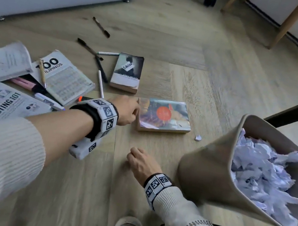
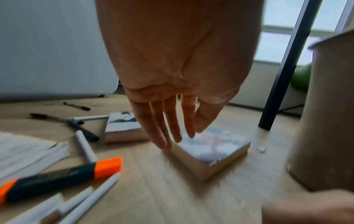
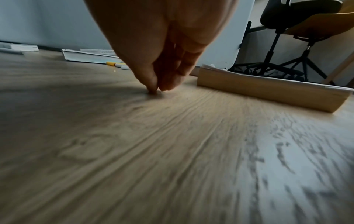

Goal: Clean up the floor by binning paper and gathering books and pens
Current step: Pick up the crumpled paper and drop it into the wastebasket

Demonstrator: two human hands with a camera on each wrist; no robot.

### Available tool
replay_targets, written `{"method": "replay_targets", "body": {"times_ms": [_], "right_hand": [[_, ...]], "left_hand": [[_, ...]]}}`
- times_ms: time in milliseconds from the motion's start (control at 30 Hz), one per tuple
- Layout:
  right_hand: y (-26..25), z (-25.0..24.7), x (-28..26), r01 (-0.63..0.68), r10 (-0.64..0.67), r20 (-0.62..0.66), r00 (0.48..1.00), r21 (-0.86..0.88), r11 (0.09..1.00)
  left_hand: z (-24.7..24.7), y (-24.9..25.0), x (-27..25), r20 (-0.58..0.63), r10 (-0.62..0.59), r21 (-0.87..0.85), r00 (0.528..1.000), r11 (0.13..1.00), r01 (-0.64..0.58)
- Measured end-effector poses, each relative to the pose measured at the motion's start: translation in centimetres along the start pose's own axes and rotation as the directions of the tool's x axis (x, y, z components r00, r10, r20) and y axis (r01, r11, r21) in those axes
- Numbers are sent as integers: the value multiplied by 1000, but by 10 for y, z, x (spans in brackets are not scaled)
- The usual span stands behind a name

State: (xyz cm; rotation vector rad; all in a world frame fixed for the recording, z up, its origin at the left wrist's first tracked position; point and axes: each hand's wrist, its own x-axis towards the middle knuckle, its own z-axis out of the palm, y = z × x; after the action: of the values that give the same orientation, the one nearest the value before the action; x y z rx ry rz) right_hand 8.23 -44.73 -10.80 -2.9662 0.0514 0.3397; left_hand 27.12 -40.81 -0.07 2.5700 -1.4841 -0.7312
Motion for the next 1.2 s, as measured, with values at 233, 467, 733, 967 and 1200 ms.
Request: {"method": "replay_targets", "body": {"times_ms": [233, 467, 733, 967, 1200], "right_hand": [[54, -7, 11, -582, 607, -427, 670, 205, 787], [134, -10, 30, -961, 989, -28, 145, 233, 148], [157, -16, 34, -979, 980, 41, 193, 80, 190], [137, -27, 23, -951, 942, 156, 296, -41, 305], [76, -109, 29, -886, 891, 62, 449, 161, 435]], "left_hand": [[65, -13, 12, 67, 155, 137, 986, 977, -163], [92, -14, 32, 116, 122, 160, 986, 977, -140], [108, -31, 41, 32, 140, 106, 990, 984, -143], [106, -32, 48, 58, 140, 75, 988, 987, -144], [115, -36, 57, 100, 132, 17, 986, 991, -134]]}}
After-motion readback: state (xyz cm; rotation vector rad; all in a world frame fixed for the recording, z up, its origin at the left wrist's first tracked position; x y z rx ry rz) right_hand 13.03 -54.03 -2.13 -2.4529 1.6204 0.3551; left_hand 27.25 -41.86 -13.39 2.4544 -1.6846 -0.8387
